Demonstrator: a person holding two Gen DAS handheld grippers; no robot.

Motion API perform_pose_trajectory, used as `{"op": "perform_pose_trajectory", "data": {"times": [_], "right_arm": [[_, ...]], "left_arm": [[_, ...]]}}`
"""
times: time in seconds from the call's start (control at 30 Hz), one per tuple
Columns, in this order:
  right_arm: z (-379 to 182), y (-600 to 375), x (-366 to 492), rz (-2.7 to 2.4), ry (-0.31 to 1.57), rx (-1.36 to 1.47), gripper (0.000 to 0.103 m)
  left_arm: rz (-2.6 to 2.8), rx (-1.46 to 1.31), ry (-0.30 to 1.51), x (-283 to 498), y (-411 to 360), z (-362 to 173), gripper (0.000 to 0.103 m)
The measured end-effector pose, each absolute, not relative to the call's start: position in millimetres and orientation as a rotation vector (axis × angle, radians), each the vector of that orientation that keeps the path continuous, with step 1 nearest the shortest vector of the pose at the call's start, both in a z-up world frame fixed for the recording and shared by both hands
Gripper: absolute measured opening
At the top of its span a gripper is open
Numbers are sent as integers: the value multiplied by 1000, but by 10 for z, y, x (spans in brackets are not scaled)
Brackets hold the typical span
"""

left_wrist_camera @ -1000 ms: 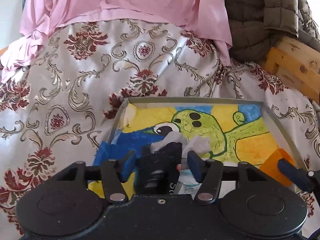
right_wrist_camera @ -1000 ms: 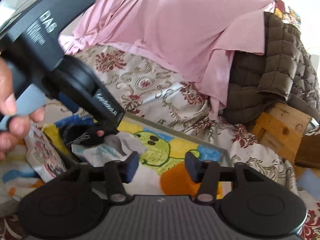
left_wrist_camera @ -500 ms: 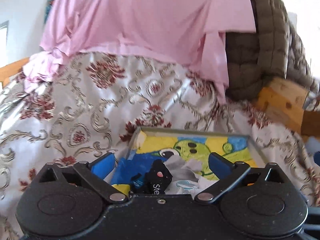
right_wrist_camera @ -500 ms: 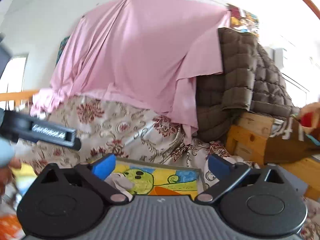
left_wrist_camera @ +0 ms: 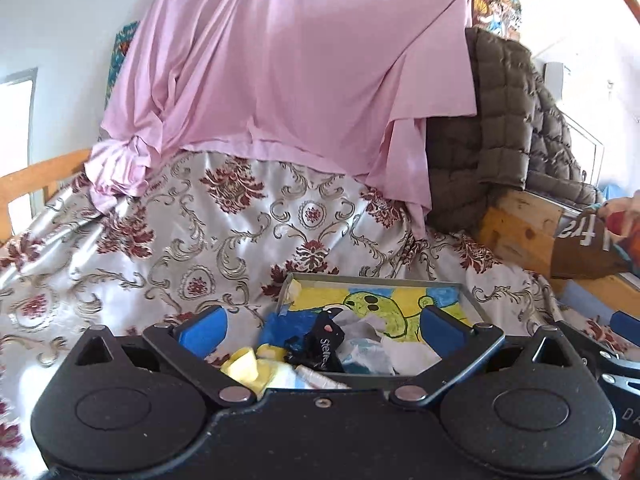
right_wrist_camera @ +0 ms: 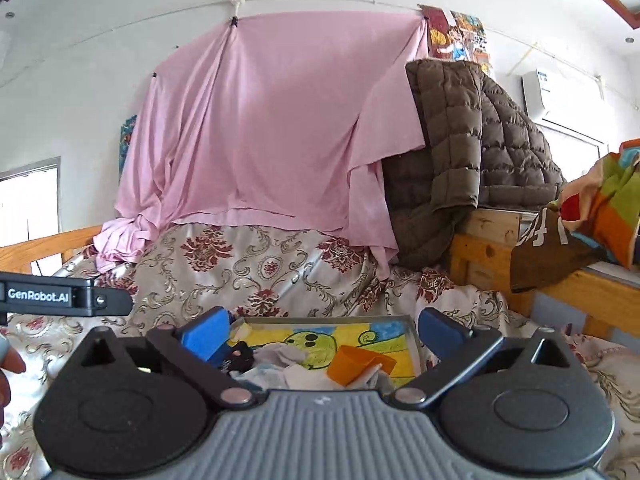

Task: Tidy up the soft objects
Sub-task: 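Withdraw both open tools from the tray back toward the pile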

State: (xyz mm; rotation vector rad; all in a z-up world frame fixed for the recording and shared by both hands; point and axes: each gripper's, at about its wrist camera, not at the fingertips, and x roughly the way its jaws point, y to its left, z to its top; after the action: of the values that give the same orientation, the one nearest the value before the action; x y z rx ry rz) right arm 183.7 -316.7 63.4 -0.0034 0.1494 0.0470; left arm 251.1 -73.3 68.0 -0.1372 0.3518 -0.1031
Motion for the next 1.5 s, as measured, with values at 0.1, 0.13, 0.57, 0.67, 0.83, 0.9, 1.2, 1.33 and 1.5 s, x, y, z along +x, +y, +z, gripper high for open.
{"op": "perform_pose_trajectory", "data": {"times": [0.1,0.13,0.57,0.67,0.83,0.9,1.2,1.33,1.5], "right_arm": [[581,-3102,1630,51,137,4,103],[555,-3085,1561,56,136,9,103],[229,-2737,1027,96,278,57,103],[70,-2611,976,103,364,41,103],[-150,-2412,939,98,483,-12,103],[-201,-2352,940,98,507,-40,103],[-327,-2268,1055,102,595,-79,103],[-366,-2237,1084,121,620,-89,103],[-415,-2194,1143,145,642,-96,103]], "left_arm": [[-98,-152,333,2233,-648,623,102],[-96,-159,330,2134,-613,590,102],[-28,-170,387,1382,-182,-13,102],[-18,-177,422,1269,-90,-165,102],[-25,-142,458,1162,-3,-342,102],[-25,-138,472,1143,35,-391,102],[24,-96,507,1140,152,-512,102],[45,-108,534,1184,218,-576,102],[77,-140,567,1260,288,-618,102]]}}
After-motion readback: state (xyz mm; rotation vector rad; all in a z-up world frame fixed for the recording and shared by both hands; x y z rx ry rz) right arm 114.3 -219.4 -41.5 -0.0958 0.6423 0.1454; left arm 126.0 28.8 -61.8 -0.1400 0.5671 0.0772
